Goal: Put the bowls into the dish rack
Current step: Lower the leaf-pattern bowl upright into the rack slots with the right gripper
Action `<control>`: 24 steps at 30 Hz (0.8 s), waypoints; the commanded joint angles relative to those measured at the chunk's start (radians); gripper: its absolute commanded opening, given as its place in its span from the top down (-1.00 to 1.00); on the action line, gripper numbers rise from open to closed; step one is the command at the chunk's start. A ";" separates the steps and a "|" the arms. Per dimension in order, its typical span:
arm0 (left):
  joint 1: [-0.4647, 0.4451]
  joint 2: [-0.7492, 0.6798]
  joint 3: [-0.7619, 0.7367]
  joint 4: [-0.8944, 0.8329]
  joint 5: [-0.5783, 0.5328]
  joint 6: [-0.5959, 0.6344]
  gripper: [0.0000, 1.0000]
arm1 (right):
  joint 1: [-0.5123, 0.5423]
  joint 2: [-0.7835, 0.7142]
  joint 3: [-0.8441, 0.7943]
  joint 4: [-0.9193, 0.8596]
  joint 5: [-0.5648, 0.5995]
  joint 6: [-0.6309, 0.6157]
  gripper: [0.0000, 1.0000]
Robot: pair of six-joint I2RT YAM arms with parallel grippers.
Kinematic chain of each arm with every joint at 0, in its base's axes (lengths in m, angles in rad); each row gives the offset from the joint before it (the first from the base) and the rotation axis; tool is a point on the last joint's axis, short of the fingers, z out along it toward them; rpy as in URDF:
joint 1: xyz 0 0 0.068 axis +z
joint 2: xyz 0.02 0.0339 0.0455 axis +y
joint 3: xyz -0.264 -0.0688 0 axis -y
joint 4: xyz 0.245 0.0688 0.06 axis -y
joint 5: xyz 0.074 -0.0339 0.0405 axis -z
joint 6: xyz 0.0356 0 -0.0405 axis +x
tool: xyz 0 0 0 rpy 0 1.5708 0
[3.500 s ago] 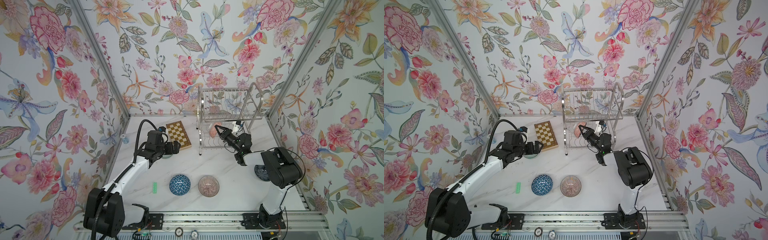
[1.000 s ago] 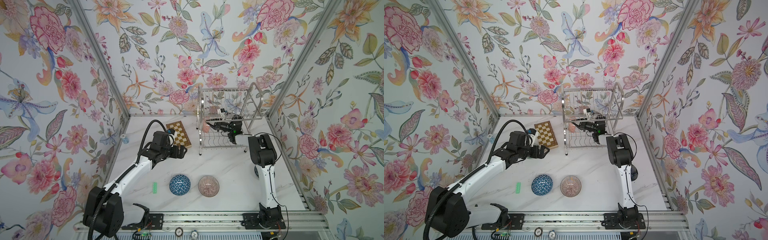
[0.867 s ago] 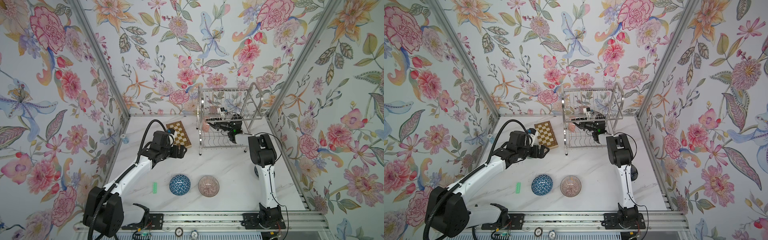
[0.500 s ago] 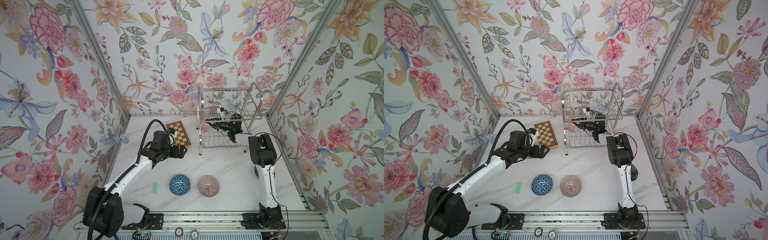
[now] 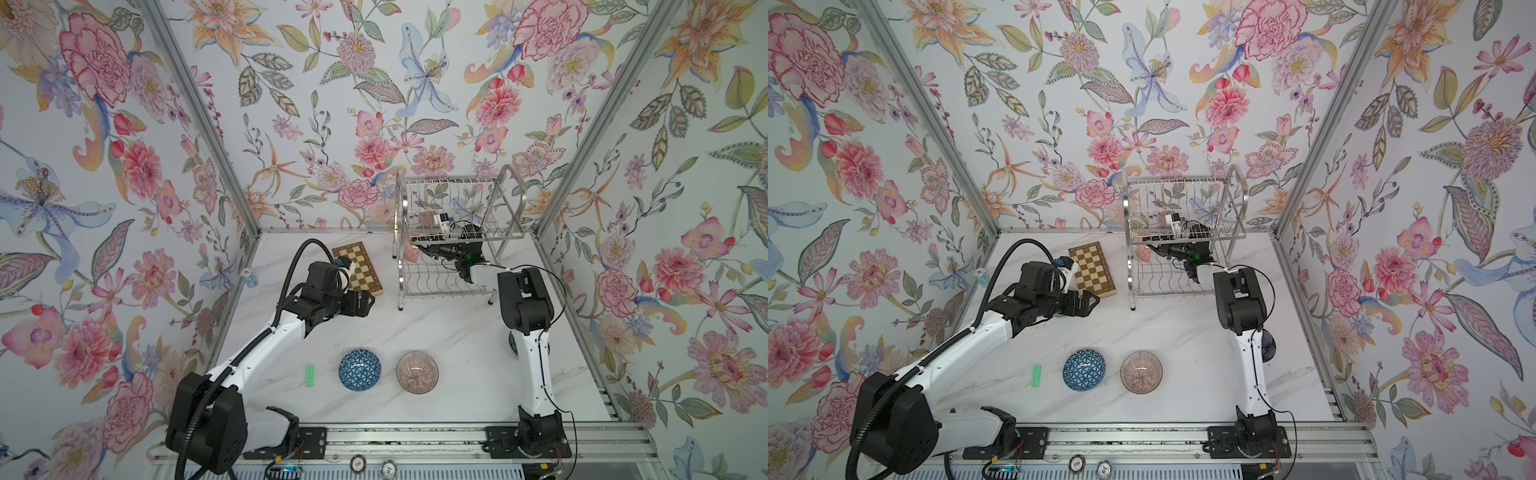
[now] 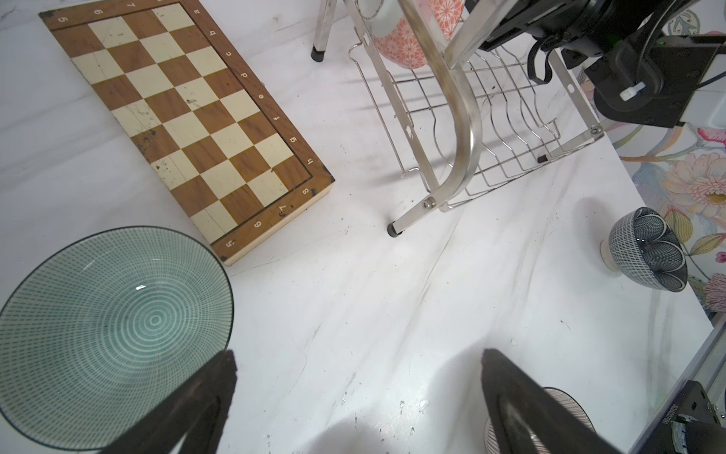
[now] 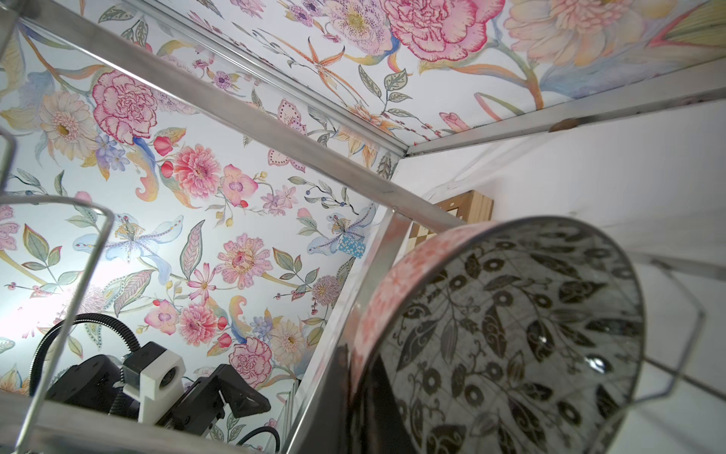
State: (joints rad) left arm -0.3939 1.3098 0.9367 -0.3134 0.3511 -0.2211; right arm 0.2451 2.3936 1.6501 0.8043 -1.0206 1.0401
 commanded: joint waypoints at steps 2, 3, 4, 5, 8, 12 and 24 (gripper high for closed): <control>-0.012 0.020 0.037 -0.009 -0.022 0.020 -0.98 | -0.001 -0.032 0.013 -0.192 0.043 -0.128 0.95; -0.012 0.022 0.038 -0.009 -0.020 0.021 -0.98 | 0.000 -0.037 0.013 -0.213 0.048 -0.148 0.95; -0.012 0.023 0.040 -0.010 -0.020 0.022 -0.98 | 0.003 -0.042 0.013 -0.232 0.049 -0.161 0.95; -0.013 0.023 0.040 -0.010 -0.020 0.022 -0.98 | 0.003 -0.046 0.009 -0.233 0.046 -0.168 0.95; -0.013 0.026 0.043 -0.009 -0.020 0.022 -0.98 | 0.007 -0.054 -0.011 -0.187 0.039 -0.144 0.96; -0.018 0.032 0.050 -0.009 -0.017 0.019 -0.98 | 0.007 -0.056 -0.013 -0.172 0.041 -0.138 0.96; -0.030 0.055 0.074 -0.018 -0.021 0.023 -0.98 | 0.023 -0.086 -0.016 -0.290 0.088 -0.259 0.83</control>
State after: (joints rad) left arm -0.4099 1.3548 0.9798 -0.3134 0.3500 -0.2207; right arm 0.2626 2.3447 1.6508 0.5934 -0.9764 0.8211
